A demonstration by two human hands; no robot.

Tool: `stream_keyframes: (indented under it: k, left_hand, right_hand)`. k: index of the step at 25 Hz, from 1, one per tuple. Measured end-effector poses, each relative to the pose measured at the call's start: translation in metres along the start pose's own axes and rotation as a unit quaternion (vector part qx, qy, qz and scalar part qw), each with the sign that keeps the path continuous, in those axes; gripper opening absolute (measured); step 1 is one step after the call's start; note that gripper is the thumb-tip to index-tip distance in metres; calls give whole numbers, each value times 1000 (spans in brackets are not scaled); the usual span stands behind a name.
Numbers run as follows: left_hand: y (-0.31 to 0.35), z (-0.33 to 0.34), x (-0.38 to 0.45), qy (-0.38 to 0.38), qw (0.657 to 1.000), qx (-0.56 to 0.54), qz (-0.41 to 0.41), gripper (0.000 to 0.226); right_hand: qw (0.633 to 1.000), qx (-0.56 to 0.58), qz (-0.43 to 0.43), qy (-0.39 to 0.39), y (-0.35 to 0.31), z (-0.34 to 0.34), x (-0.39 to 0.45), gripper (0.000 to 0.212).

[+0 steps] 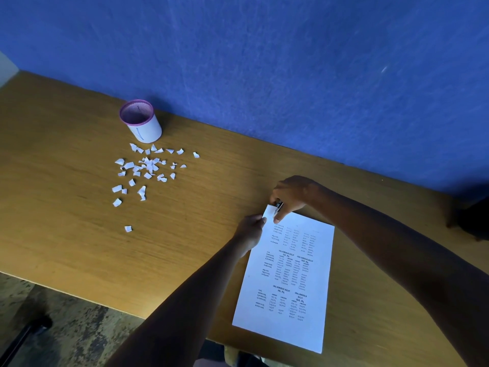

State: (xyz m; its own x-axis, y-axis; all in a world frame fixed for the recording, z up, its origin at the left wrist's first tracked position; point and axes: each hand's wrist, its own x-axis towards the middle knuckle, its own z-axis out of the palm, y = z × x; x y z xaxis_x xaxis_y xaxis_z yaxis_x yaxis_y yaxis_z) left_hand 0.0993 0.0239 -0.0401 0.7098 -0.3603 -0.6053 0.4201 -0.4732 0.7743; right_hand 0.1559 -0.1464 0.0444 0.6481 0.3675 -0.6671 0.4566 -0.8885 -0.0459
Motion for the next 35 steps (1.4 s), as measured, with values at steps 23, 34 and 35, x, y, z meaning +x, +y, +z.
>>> stream_keyframes:
  k: [23, 34, 35]
  left_hand:
    - [8, -2, -8, -5, 1000, 12, -12, 31]
    - [5, -1, -7, -9, 1000, 10, -17, 31]
    - [5, -1, -6, -8, 1000, 7, -17, 31]
  right_hand:
    - [997, 21, 36, -61, -12, -20, 16, 43]
    - [997, -39, 41, -54, -27, -24, 13, 38]
    - [997, -43, 40, -50, -29, -23, 14, 37]
